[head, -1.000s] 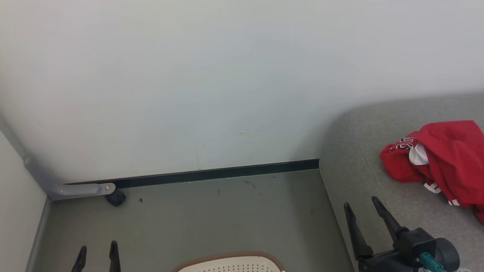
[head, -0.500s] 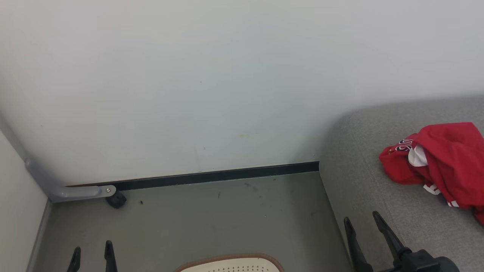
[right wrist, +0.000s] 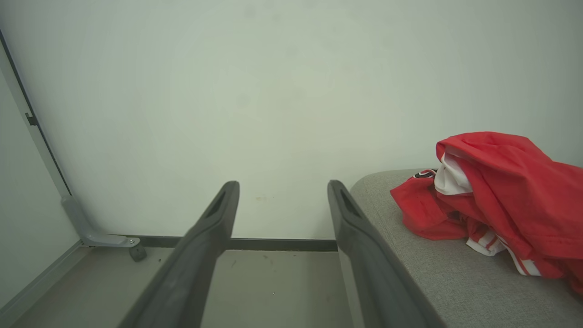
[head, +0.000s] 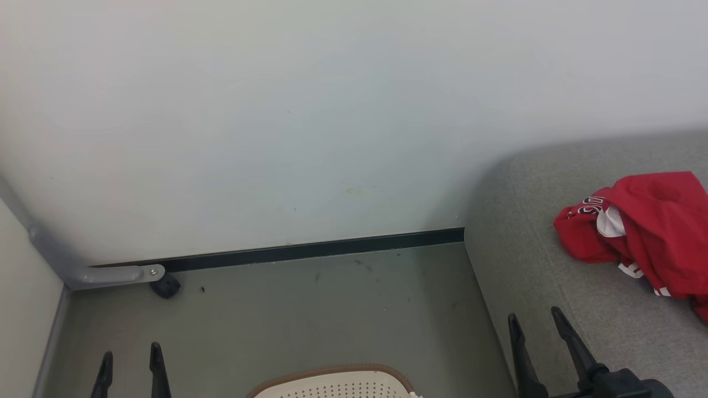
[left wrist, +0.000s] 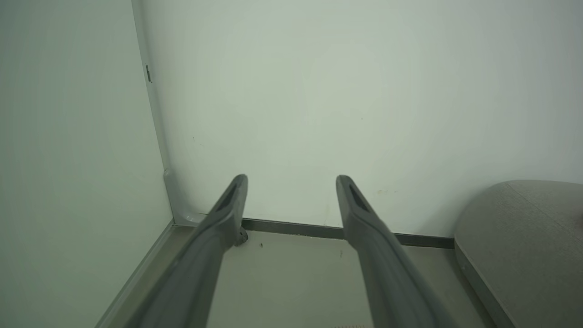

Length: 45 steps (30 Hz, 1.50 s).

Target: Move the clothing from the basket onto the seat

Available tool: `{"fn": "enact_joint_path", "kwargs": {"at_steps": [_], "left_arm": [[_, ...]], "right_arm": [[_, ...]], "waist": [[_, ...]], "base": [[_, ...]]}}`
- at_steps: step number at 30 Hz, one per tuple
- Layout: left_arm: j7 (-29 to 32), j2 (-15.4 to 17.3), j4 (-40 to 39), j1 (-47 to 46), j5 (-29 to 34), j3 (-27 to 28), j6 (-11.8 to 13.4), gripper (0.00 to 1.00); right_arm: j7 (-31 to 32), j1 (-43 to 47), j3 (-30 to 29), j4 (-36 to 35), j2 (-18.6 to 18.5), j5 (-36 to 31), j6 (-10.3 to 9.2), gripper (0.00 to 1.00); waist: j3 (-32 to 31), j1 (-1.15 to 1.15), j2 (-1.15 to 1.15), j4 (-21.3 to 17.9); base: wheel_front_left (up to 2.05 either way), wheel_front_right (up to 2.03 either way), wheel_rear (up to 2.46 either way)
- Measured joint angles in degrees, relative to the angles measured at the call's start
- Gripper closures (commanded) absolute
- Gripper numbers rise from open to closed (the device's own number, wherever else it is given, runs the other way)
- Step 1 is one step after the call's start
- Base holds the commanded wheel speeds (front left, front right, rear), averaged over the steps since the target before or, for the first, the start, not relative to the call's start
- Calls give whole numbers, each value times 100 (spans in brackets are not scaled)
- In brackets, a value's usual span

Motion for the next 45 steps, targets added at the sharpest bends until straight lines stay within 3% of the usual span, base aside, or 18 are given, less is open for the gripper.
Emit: {"fn": "enact_joint_path", "kwargs": {"at_steps": [26,27,37,45], "left_arm": [[163,-109,-240,-3,356,73,0,0],[166,-103,-248,-5,369,65,0,100],[236,-215,100,87,245,19,-62,100],[414,-265,176,74,-430,93,-166,100]], "right_arm": [[0,0,-242,-135,213,-263,0,0],[0,0,-246,-137,218,-263,0,100],[56,185,-289,220,278,-112,54,100],[237,180,-492,288,312,548,166,100]], "waist": [[125,0,0,13],[129,0,0,14],[132,0,0,23],[120,0,0,49]], "base": [[0,0,0],[0,0,0],[0,0,0],[0,0,0]]}}
